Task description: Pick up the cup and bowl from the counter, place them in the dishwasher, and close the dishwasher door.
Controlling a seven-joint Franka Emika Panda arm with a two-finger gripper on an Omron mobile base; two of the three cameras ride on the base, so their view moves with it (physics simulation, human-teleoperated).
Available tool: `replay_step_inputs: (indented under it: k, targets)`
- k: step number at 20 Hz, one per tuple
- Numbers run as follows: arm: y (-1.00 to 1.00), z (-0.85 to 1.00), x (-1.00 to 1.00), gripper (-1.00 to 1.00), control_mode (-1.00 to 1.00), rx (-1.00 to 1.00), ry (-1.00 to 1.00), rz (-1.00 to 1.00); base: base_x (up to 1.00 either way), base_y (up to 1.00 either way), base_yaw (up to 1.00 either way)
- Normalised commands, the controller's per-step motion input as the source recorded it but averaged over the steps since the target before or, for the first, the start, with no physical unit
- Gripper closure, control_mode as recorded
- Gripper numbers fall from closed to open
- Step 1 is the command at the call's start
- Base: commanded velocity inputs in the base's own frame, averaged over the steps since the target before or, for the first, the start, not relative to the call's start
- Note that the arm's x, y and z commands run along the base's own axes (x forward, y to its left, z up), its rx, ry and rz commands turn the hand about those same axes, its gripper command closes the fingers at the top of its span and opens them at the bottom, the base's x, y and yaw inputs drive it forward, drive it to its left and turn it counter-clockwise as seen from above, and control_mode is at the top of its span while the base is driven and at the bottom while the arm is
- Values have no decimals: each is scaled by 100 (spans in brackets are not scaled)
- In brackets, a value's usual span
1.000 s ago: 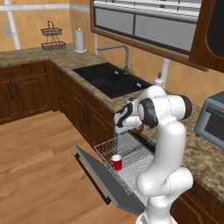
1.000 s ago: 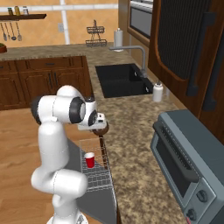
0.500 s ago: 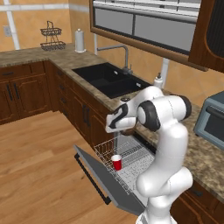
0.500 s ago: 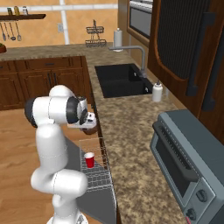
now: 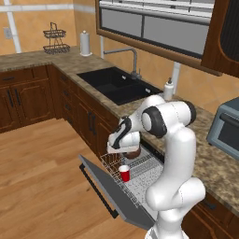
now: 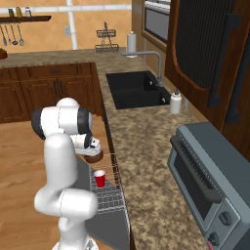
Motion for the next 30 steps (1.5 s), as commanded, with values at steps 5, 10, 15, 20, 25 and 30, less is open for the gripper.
replay_step_inputs:
  k: [5,10,15,20,25,30]
  targets:
    - [1,-73,11,100,-100,-1,26,-1,0,0,0]
    - [-2,-66,7,100,-100,-12,18,-2,0,0,0]
    - [-17,-53,0,100,-100,-8,21,0,0,0,0]
    - [-44,-68,1,100,-100,2,17,0,0,0,0]
    - [-16,-57,8,100,-100,31,-16,8,0,0,0]
    - [18,-66,19,100,-100,6,-18,3,0,0,0]
